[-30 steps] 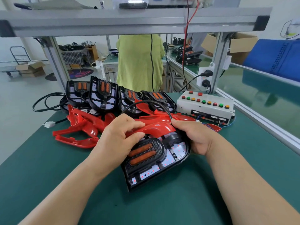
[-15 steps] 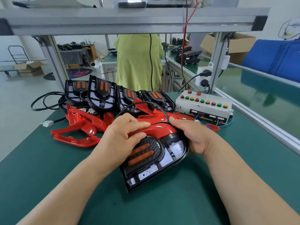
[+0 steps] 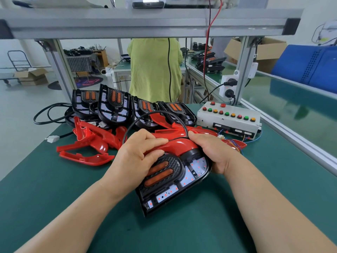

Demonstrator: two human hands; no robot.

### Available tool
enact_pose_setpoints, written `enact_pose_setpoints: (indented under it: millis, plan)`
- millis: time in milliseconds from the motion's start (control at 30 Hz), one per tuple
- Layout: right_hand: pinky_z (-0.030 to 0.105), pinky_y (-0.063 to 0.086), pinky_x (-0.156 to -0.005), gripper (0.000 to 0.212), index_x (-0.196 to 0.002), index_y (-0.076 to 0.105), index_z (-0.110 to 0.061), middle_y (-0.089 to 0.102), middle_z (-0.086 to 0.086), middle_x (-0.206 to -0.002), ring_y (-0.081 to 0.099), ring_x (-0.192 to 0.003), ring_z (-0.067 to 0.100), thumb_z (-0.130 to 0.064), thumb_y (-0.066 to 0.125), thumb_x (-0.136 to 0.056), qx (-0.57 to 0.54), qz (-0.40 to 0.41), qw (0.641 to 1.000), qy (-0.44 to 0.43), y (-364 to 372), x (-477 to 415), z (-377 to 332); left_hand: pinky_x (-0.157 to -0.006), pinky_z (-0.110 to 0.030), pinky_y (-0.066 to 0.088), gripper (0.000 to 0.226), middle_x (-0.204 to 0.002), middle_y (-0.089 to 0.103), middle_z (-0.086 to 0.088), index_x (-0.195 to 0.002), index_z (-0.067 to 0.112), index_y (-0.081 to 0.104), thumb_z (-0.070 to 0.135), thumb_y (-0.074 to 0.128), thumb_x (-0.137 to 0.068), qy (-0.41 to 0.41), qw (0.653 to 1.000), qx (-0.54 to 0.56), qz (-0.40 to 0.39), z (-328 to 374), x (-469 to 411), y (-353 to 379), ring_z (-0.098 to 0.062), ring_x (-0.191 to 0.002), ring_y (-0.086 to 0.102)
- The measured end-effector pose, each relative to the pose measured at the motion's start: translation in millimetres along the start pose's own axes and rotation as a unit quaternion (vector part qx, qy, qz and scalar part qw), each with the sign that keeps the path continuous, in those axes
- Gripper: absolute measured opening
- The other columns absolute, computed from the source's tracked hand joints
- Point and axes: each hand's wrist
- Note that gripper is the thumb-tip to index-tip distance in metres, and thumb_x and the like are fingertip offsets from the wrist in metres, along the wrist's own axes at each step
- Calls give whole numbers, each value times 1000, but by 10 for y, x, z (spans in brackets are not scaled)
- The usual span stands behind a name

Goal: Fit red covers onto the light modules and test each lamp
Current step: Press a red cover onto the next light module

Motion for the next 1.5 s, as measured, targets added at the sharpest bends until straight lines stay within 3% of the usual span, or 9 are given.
enact_pose_setpoints:
  millis: [133, 233, 400, 567, 733, 867, 967, 1133, 1500]
  plan:
    - [48, 55, -96, 33, -118, 67, -13, 74, 16, -112, 71, -102, 32, -37, 53, -101, 38, 31, 999, -17, 28, -5, -11, -91, -14, 41, 31, -96, 55, 14, -120, 23, 72, 13, 69, -91, 19, 999, -26, 12, 6, 4, 15, -12, -101, 57]
    - [54, 50, -103, 41, -125, 59, -10, 67, 22, -121, 68, -108, 32, -41, 50, -100, 86, 28, 995, -39, 53, -6, -28, -91, -15, 42, 30, -96, 57, 11, -119, 24, 72, 12, 69, -91, 14, 1000, -18, 20, 3, 18, 13, -12, -101, 57]
    - [47, 48, -106, 22, -111, 62, -45, 63, -2, -125, 63, -115, 20, -47, 43, -101, 150, 55, 984, -82, 46, 14, -39, -92, -17, 43, 30, -97, 58, 11, -117, 25, 72, 11, 69, -91, -1, 1000, 2, 26, 6, 26, 29, -12, -102, 57]
    - [39, 53, -93, 53, -98, 76, -34, 76, -5, -103, 72, -97, 16, -65, 33, -98, 179, 53, 981, -47, 38, 28, -59, -90, -10, 39, 30, -98, 59, 10, -115, 25, 73, 9, 69, -90, -3, 1000, 7, 24, 6, 29, 35, -12, -102, 57]
    - [47, 41, -111, 106, -138, 55, -16, 63, 3, -133, 60, -121, 26, -89, 39, -64, 190, 57, 980, 20, -8, 9, -58, -90, -10, 39, 30, -98, 58, 11, -115, 26, 73, 9, 69, -91, 5, 1000, 8, 18, 15, 32, 34, -14, -103, 57]
    - [48, 40, -112, 90, -141, 51, -14, 60, 5, -136, 58, -123, 28, -82, 40, -83, 174, 64, 983, 14, -25, -3, -53, -90, -9, 38, 32, -96, 57, 14, -116, 26, 72, 8, 69, -90, 8, 1000, 4, 9, 20, 14, 1, -13, -103, 57]
    - [49, 42, -110, 82, -138, 54, -14, 64, 7, -132, 60, -121, 29, -78, 43, -87, 155, 60, 986, 20, -20, -15, -39, -89, -8, 38, 31, -95, 56, 15, -117, 26, 73, 9, 69, -90, 10, 1000, -6, 6, 23, 10, -30, -12, -102, 57]
    - [43, 57, -91, 56, -111, 68, -13, 78, 8, -101, 75, -93, 25, -62, 47, -95, 80, 46, 996, 15, -6, 3, -43, -90, -9, 38, 31, -95, 57, 14, -116, 27, 73, 10, 70, -90, 8, 1000, -4, 9, 70, 29, -45, -11, -102, 57]
    - [30, 61, -67, 52, -112, 68, -10, 78, 8, -91, 76, -81, 22, -55, 45, -101, 78, 47, 996, 16, -5, 8, -25, -90, -16, 41, 30, -91, 54, 10, -117, 21, 73, 11, 70, -89, 15, 998, -49, 36, 248, 92, -1, -9, -96, 54]
Point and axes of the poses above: each hand's wrist, its own x-axis away from the middle knuckle, its own y-axis out of the palm, z = x × y
